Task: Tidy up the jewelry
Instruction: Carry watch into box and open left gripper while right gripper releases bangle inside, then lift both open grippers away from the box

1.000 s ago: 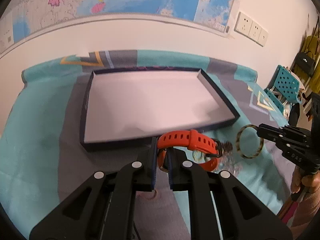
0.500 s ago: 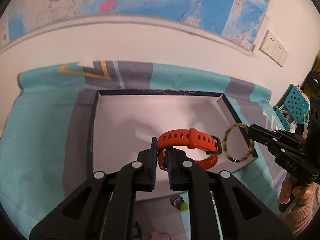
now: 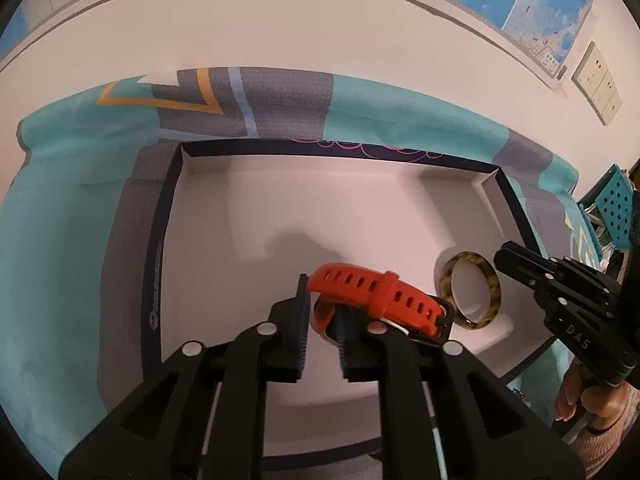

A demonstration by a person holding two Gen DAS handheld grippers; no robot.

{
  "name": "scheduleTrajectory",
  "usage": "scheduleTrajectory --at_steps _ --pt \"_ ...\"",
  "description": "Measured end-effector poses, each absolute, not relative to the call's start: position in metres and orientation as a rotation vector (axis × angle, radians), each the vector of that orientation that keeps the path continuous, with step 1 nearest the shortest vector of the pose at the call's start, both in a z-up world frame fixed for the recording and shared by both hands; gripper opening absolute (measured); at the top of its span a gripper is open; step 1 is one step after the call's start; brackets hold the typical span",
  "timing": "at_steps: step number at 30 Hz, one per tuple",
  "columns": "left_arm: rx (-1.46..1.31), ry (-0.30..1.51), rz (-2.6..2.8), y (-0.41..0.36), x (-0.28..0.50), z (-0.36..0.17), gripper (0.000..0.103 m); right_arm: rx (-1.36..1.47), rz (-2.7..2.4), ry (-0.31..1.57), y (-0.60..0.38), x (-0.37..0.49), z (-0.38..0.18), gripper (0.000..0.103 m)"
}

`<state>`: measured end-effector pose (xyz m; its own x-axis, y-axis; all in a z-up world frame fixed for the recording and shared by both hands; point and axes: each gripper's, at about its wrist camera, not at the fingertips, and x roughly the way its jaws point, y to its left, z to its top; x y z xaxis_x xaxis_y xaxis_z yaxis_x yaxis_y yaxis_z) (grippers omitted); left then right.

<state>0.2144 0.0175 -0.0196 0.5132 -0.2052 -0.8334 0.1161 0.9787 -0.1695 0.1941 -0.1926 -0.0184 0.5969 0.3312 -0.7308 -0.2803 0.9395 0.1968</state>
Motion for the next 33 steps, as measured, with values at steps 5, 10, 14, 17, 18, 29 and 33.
scheduleTrajectory --at_steps 5,10,14,17,18,29,33 --pt "-0.078 1.010 -0.187 0.013 0.215 -0.019 0.018 0.038 0.456 0.826 -0.176 0.175 -0.003 0.032" --pt "-0.092 1.016 -0.184 0.015 0.216 -0.020 0.018 -0.112 0.623 0.790 -0.126 0.150 0.006 0.037" --pt "-0.093 1.010 -0.197 0.018 0.213 -0.017 0.021 -0.131 0.637 0.835 -0.105 0.162 -0.006 0.014" --pt "-0.084 0.996 -0.204 0.020 0.209 -0.013 0.028 -0.067 0.636 0.857 -0.110 0.175 -0.008 0.013" --pt "-0.080 0.989 -0.207 0.020 0.208 -0.012 0.031 -0.032 0.632 0.862 -0.114 0.180 -0.006 0.009" --pt "-0.097 0.931 -0.223 0.038 0.184 -0.002 0.044 0.075 0.584 0.902 -0.124 0.196 -0.010 0.007" --pt "-0.093 0.920 -0.243 0.043 0.173 0.000 0.044 0.081 0.597 0.880 -0.127 0.183 -0.005 0.024"
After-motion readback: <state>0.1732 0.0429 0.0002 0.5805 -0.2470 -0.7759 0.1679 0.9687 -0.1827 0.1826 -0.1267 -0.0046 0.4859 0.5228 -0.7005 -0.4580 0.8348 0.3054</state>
